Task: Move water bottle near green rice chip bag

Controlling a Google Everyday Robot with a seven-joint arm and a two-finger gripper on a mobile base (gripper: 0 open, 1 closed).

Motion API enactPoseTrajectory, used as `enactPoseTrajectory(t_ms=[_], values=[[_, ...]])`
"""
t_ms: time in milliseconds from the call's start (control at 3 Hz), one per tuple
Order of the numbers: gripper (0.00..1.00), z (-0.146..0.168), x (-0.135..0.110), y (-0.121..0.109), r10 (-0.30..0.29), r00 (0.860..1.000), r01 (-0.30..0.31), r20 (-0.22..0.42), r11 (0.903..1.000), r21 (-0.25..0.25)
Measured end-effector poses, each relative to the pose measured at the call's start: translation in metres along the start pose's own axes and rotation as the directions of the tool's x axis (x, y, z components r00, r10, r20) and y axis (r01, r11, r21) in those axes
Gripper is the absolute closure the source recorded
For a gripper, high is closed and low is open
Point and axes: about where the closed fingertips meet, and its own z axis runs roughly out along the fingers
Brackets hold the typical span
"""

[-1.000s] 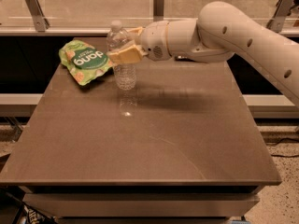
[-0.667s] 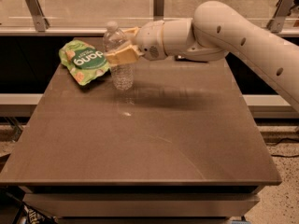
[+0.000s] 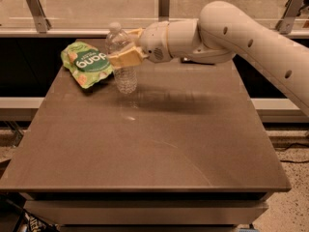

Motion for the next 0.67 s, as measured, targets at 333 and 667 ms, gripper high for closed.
enactPoseTrajectory(t_ms=[333,667], values=[[0.58,0.0021,-0.0012,0.0015,-0.001,1.000,0.001,0.001,1.0000,-0.004],[0.35,0.0041,-0.0024,0.0030,-0.003,1.000,0.003,0.002,1.0000,-0.008]])
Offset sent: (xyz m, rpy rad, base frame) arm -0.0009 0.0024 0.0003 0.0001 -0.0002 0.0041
